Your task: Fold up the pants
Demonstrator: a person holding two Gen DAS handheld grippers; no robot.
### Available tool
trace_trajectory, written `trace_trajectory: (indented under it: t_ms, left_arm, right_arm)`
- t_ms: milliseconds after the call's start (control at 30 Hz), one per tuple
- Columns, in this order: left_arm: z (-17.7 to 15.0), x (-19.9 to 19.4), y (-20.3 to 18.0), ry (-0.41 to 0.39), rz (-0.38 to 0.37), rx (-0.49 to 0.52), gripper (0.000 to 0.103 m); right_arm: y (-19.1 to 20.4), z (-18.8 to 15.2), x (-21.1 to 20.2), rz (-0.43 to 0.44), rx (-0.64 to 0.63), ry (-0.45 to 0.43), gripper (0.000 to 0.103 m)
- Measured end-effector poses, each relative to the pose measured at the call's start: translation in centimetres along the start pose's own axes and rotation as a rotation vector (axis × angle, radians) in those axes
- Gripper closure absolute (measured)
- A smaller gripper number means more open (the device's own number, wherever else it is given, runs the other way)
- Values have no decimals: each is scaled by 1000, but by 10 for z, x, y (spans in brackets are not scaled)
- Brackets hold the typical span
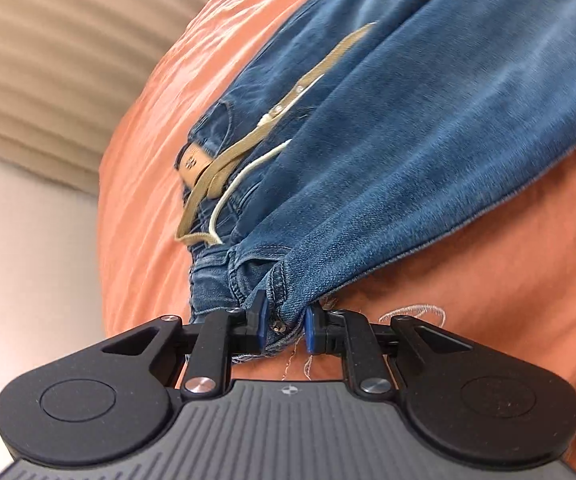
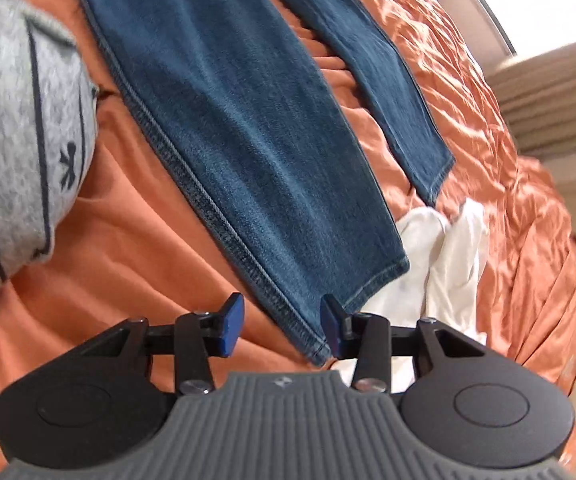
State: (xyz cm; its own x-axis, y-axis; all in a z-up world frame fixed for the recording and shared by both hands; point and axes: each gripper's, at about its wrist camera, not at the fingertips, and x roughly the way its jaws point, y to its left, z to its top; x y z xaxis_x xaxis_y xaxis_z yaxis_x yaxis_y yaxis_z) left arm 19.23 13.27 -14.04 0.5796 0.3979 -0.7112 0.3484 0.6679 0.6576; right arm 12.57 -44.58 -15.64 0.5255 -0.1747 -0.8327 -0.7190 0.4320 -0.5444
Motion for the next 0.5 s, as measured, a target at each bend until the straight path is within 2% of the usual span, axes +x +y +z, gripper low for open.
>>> trace_trajectory:
  t_ms: [100, 133, 200, 267, 367, 500]
  left_arm:
    - [1, -4, 0, 20, 3, -61, 84]
    - [0, -8, 0, 23, 4, -85, 84]
    - [0, -9, 4, 28, 0, -131, 84]
    - [0, -15, 7, 26, -4, -177, 84]
    - [-1, -22, 13, -3, -1, -253, 84]
    - [1, -35, 34, -65, 3, -379, 85]
  right_arm:
    - [15, 5, 24, -19, -89, 10, 66]
    - [18, 6, 30, -22, -103, 8, 71]
    - [22, 6, 35, -44, -121, 3, 91]
    - [19, 4, 32, -91, -116, -29, 97]
    - [4, 3, 17, -146, -15, -69, 103]
    - [-36, 11, -16, -220, 152, -136, 103]
